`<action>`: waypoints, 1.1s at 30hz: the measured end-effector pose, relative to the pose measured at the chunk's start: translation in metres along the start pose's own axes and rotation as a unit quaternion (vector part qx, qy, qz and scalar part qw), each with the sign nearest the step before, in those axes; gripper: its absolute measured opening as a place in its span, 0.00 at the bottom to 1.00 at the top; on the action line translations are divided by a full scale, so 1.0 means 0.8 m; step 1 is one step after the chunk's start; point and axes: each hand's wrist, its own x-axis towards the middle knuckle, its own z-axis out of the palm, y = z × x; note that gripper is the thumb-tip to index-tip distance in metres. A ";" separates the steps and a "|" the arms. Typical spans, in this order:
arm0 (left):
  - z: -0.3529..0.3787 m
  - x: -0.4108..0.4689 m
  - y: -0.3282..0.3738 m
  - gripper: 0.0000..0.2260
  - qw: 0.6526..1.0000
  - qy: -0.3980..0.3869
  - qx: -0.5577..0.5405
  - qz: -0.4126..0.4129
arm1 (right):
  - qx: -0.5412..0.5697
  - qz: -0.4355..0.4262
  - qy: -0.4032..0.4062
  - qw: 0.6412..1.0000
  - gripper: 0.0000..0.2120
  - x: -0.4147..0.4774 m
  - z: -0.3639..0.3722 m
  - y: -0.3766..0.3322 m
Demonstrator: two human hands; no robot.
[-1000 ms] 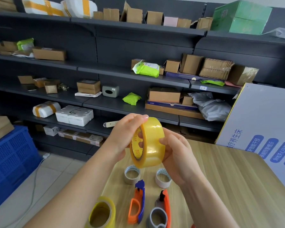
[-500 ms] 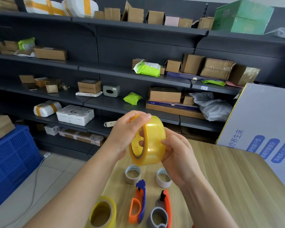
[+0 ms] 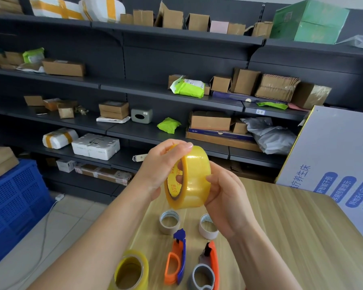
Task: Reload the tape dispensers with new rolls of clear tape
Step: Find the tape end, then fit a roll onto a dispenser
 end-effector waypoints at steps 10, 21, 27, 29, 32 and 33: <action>-0.006 0.007 0.000 0.19 1.000 -0.006 -0.014 -0.005 | 0.012 -0.006 -0.043 0.999 0.24 0.006 0.001 0.002; -0.005 0.008 0.004 0.22 0.996 -0.021 -0.052 -0.071 | -0.072 -0.044 -0.087 0.993 0.24 0.009 -0.004 0.004; -0.009 0.016 -0.005 0.14 0.965 0.075 0.194 0.159 | -0.190 -0.068 -0.051 0.978 0.19 0.004 -0.004 0.007; -0.015 0.010 -0.008 0.13 0.914 0.074 0.264 0.297 | -0.212 -0.073 -0.031 0.974 0.17 0.005 -0.007 0.006; -0.016 0.003 -0.016 0.15 0.858 0.043 0.352 0.372 | -0.238 -0.065 -0.020 0.969 0.16 0.008 -0.011 0.005; -0.015 0.002 -0.017 0.14 0.842 0.048 0.372 0.387 | -0.254 -0.063 -0.018 0.965 0.15 0.009 -0.012 0.006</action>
